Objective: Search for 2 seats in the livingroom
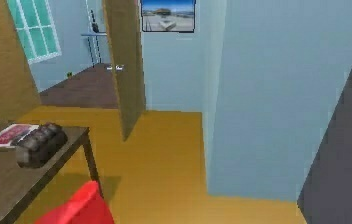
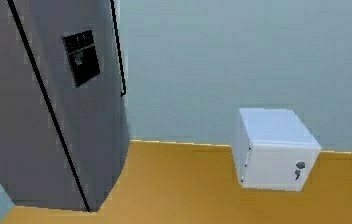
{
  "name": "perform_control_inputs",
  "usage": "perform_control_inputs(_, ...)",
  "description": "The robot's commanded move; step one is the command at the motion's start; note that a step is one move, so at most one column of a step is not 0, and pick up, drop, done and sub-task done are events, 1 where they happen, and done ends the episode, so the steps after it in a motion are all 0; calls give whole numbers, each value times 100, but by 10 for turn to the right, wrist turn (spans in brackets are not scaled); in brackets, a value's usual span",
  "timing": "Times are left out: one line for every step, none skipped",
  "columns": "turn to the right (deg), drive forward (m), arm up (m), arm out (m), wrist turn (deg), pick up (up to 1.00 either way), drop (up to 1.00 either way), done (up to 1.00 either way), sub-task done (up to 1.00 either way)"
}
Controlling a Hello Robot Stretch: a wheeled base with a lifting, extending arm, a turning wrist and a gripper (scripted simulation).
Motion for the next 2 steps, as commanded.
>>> perform_control_inputs(120,0,0,0,0,0,0,0,0)
perform_control_inputs(0,100,0,0,0,0,0,0,0)
